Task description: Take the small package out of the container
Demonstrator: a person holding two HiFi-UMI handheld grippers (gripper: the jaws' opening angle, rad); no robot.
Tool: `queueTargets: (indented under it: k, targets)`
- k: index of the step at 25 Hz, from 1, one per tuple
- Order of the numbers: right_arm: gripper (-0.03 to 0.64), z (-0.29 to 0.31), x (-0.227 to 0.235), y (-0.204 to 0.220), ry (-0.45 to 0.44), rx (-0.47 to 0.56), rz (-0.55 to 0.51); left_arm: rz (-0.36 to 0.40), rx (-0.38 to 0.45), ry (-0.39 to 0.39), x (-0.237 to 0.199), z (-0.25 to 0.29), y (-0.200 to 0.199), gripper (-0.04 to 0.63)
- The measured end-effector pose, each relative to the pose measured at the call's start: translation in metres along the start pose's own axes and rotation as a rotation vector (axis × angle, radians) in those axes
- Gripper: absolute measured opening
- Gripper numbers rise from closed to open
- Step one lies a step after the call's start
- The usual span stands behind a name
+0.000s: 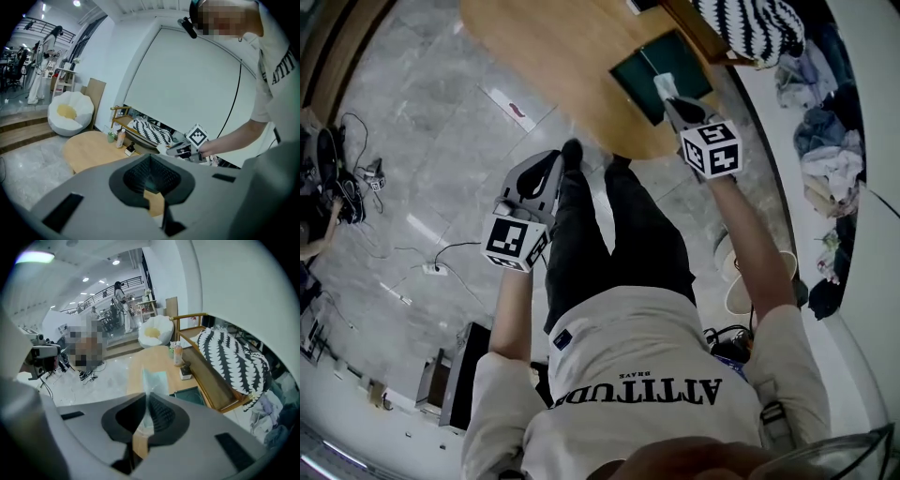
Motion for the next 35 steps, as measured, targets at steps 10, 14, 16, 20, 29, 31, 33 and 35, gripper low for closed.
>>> queueTargets:
  k: [10, 14, 16, 20, 29, 31, 33, 35]
  targets:
    - [0.035, -0.096, -0.027, -0.041, 0.053, 0.123, 0.075, 0.052, 0.011, 0.072, 0.031, -0.038, -0.052, 0.021]
    - [0.035, -0.140, -0.041, -0.060, 0.070, 0.200, 0.121, 0.051, 0.021, 0.107, 0.040, -0.052, -0.072, 0.021]
    - [0.035, -0.160, -0.050, -0.068, 0.081, 0.234, 0.133, 0.057, 0.020, 0.123, 0.043, -0.059, -0.082, 0.021]
    - [0.035, -0.200, -0.064, -0.078, 0.115, 0.306, 0.165, 0.080, 0.008, 0.162, 0.048, -0.071, -0.097, 0.021]
    - [0.035, -0.277, -0.097, -0.095, 0.220, 0.470, 0.210, 0.156, 0.010, 0.288, 0.064, -0.084, -0.141, 0.021]
    - [0.035, -0.293, -0.105, -0.096, 0.243, 0.498, 0.214, 0.173, 0.012, 0.307, 0.067, -0.086, -0.149, 0.021]
    - [0.035, -0.310, -0.112, -0.097, 0.267, 0.530, 0.216, 0.196, 0.014, 0.325, 0.070, -0.089, -0.156, 0.021]
    - [0.035, -0.328, -0.119, -0.098, 0.293, 0.564, 0.216, 0.220, 0.016, 0.346, 0.076, -0.093, -0.165, 0.021]
Point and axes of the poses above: the fingertips, and each gripper's own axes: z forward along the fingers, x to its right, y out of its underside, the point moved 2 cm from there along -z, backward along the fingers, and after that the axes turned 5 degrees about x, right-handed, at the moved point
